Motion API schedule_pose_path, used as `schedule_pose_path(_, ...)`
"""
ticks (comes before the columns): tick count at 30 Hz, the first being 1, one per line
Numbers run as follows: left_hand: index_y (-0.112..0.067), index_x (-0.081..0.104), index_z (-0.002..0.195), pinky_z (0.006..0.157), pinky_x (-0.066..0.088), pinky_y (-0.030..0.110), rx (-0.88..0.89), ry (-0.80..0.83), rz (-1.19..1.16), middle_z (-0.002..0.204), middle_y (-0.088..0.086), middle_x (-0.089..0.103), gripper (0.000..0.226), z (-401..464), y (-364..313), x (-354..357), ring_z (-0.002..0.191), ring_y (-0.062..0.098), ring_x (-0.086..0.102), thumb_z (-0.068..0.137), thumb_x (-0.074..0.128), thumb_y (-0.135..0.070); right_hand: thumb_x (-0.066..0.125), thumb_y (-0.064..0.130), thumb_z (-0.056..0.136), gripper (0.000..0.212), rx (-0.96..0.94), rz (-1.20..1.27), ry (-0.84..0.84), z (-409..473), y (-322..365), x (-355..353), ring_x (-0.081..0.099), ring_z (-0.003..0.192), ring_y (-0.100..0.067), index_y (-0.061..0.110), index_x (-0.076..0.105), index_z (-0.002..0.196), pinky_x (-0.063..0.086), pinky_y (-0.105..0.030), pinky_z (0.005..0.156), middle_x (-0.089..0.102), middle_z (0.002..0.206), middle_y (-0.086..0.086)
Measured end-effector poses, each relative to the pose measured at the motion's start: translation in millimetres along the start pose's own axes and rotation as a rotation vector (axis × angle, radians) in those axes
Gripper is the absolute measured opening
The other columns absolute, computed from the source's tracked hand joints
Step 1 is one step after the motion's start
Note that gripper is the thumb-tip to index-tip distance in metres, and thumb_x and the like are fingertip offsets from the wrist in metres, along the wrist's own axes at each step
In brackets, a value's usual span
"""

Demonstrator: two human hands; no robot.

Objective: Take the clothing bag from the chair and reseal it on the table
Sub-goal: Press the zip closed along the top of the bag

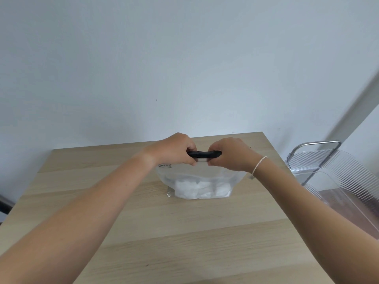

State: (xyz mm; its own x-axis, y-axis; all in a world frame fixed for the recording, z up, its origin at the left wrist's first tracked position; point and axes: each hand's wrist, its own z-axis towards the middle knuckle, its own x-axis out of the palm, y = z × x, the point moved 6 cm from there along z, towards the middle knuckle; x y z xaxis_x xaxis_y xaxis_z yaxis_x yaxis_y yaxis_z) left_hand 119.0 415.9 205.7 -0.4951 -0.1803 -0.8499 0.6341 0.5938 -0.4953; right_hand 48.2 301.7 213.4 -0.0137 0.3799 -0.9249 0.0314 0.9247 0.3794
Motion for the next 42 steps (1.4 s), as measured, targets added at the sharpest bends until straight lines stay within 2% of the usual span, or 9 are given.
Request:
schedule_pose_path(4,-0.030,0.061,0.063,0.050,0.033,0.021,-0.006,-0.001,0.016,0.059,-0.012,0.050,0.016,1,0,2,0.052,0.004,0.044,0.076,0.069,-0.025,0.059,0.028,0.080,0.014,0.000,0.004,-0.007,-1,1,0,0.041,0.056,-0.002,0.018,0.067,0.085,0.018,-0.016,0.055,0.047,0.056,0.011)
schedule_pose_path(13,-0.029,0.055,0.060,0.051,0.032,0.023,0.000,0.002,0.047,0.060,-0.010,0.048,0.023,3,0,5,0.053,0.006,0.044,0.079,0.065,-0.022,0.063,0.025,0.079,0.008,-0.011,0.011,-0.038,1,0,0,0.041,0.054,-0.002,0.020,0.068,0.076,0.017,-0.010,0.053,0.045,0.051,0.012)
schedule_pose_path(17,-0.027,0.059,0.060,0.047,0.030,0.016,0.013,-0.012,0.004,0.055,-0.011,0.047,0.019,2,0,2,0.045,-0.001,0.043,0.077,0.069,-0.024,0.068,0.030,0.075,0.011,0.019,0.058,0.000,3,-6,-1,0.042,0.056,-0.004,0.027,0.063,0.066,0.024,-0.016,0.052,0.047,0.051,0.010)
schedule_pose_path(20,-0.028,0.064,0.065,0.049,0.031,0.018,0.000,-0.007,0.005,0.056,-0.012,0.050,0.012,2,1,-3,0.048,0.001,0.044,0.073,0.072,-0.030,0.072,0.030,0.072,0.014,0.037,0.095,0.005,3,-12,-4,0.042,0.055,-0.005,0.029,0.061,0.062,0.026,-0.020,0.051,0.048,0.051,0.009)
schedule_pose_path(25,-0.020,0.058,0.058,0.040,0.027,0.012,0.033,-0.072,-0.034,0.050,-0.008,0.043,0.023,0,0,-11,0.040,0.002,0.037,0.073,0.074,-0.026,0.074,0.026,0.070,0.025,0.032,0.113,-0.021,5,-18,-10,0.039,0.051,-0.007,0.030,0.057,0.052,0.027,-0.022,0.050,0.045,0.047,0.007)
schedule_pose_path(31,-0.013,0.058,0.065,0.043,0.028,0.015,0.048,-0.060,-0.002,0.054,-0.005,0.044,0.022,1,2,-7,0.048,0.007,0.037,0.077,0.070,-0.027,0.071,0.030,0.072,0.016,0.050,0.125,-0.001,7,-22,-8,0.039,0.051,-0.010,0.023,0.062,0.061,0.025,-0.023,0.052,0.045,0.051,0.005)
schedule_pose_path(36,-0.022,0.067,0.075,0.047,0.030,0.014,0.022,0.011,0.049,0.060,-0.013,0.052,0.004,0,7,-13,0.049,0.000,0.044,0.078,0.068,-0.022,0.065,0.032,0.078,0.017,0.054,0.016,0.047,8,-29,-11,0.042,0.053,-0.008,0.015,0.068,0.081,0.024,-0.022,0.053,0.051,0.060,0.004)
schedule_pose_path(39,-0.021,0.069,0.079,0.050,0.031,0.018,-0.005,0.016,0.051,0.063,-0.010,0.053,0.003,-1,14,-17,0.054,0.003,0.044,0.080,0.066,-0.021,0.066,0.031,0.078,0.018,0.078,0.033,0.044,7,-37,-14,0.042,0.054,-0.011,0.012,0.067,0.082,0.027,-0.024,0.053,0.050,0.061,0.003)
schedule_pose_path(42,-0.020,0.063,0.071,0.048,0.029,0.020,-0.023,0.008,0.058,0.060,-0.007,0.049,0.011,0,17,-15,0.052,0.007,0.041,0.082,0.065,-0.020,0.066,0.032,0.078,0.017,0.069,0.006,0.024,9,-36,-12,0.042,0.055,-0.010,0.015,0.067,0.079,0.027,-0.024,0.052,0.049,0.059,0.006)
